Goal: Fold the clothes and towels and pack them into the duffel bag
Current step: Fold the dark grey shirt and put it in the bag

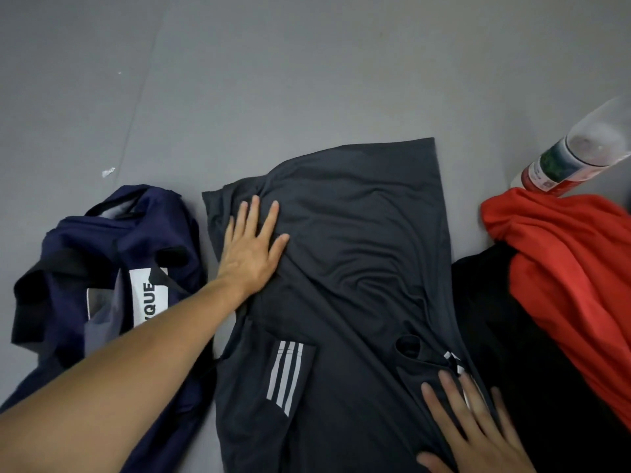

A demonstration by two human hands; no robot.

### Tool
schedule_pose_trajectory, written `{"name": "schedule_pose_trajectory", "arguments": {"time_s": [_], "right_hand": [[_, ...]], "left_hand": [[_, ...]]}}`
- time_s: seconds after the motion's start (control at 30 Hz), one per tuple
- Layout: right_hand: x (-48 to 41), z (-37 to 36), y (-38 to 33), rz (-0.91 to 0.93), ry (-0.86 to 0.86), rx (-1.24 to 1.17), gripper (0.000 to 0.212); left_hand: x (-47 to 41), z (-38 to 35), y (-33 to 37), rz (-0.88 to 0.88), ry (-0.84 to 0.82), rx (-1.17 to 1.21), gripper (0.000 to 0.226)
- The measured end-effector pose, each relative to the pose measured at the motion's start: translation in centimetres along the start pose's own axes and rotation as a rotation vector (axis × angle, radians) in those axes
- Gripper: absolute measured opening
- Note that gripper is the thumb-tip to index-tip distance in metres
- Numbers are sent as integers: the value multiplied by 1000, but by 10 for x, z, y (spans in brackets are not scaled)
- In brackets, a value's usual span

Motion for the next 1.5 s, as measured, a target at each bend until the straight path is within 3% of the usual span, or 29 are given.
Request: {"name": "schedule_pose_trajectory", "arguments": {"time_s": [0.17,0.3,0.4,0.5,0.67,0.77,0.87,0.97,1.1,1.17,1.3,1.43,1.5], "right_hand": [[6,20,-5,-25,-49,-165,80],[8,27,-1,-46,-126,-219,71],[18,28,2,-80,-152,-212,67],[33,24,7,-109,-198,-181,69],[49,36,1,-118,-243,-247,70],[33,58,6,-237,6,-411,54],[6,78,8,-306,148,-485,56],[-10,72,19,-398,55,-512,59],[-20,58,33,-533,-7,-621,37],[-24,59,32,-522,9,-659,22],[-14,74,34,-527,85,-854,15],[3,91,37,-568,133,-1041,8],[7,98,37,-562,148,-1081,5]], "left_hand": [[1,11,-20,165,-124,-75,84],[76,28,50,-152,74,-124,67],[186,-13,102,-434,46,-152,62],[266,-61,78,-318,-50,-186,66],[321,-72,45,-186,-132,-160,71],[312,-55,56,-181,-74,-111,70],[278,-23,101,-293,47,-9,61],[237,-3,167,-320,60,201,46],[190,-6,204,102,-118,540,39],[182,-9,210,182,-133,551,36],[180,-8,216,134,-168,609,36],[181,-9,217,45,-252,657,10],[182,-8,214,51,-288,722,14]]}}
Point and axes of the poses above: each hand's wrist, its own x-axis away from the middle knuckle, its own z-axis out of the back of the hand, y = z × x, the point moved 7 cm from there along -x, towards the middle knuckle, and after that the axes turned 3 degrees about -x, right-handed, at the moved point
